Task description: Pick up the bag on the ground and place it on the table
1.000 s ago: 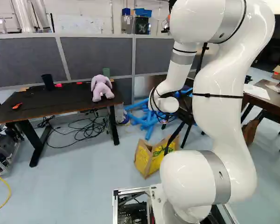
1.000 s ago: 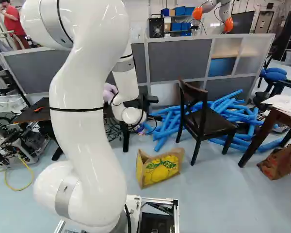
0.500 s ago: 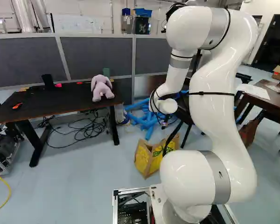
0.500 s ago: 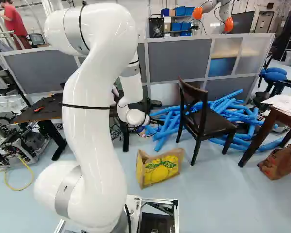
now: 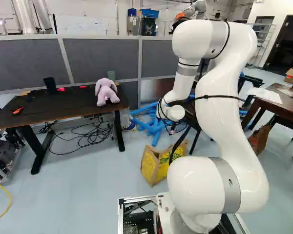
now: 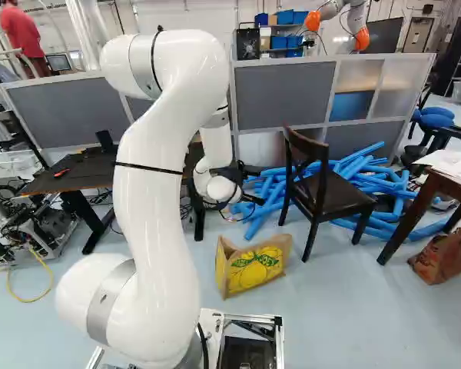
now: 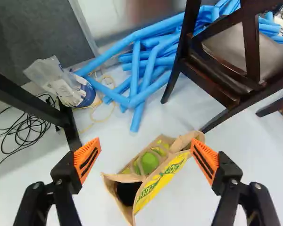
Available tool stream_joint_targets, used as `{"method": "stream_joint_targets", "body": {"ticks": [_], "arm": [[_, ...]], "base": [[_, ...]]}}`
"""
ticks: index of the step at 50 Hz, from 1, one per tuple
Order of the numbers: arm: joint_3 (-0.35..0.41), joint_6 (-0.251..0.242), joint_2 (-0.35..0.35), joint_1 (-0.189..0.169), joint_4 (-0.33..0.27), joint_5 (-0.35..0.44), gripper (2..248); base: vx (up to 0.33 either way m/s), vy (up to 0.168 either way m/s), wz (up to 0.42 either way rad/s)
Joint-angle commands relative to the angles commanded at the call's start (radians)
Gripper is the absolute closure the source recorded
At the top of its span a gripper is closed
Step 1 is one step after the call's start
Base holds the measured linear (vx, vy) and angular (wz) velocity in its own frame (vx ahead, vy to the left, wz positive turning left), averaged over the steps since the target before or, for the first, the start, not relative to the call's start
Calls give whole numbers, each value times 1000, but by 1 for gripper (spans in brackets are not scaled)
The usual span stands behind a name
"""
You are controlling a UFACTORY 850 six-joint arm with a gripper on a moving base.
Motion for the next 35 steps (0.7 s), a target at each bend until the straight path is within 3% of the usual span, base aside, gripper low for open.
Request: {"method": "stream_joint_targets", "body": {"ticks": [35], "arm": [[-135,0,-162,-16,36,-66,3]], "base": [[0,0,0]]}}
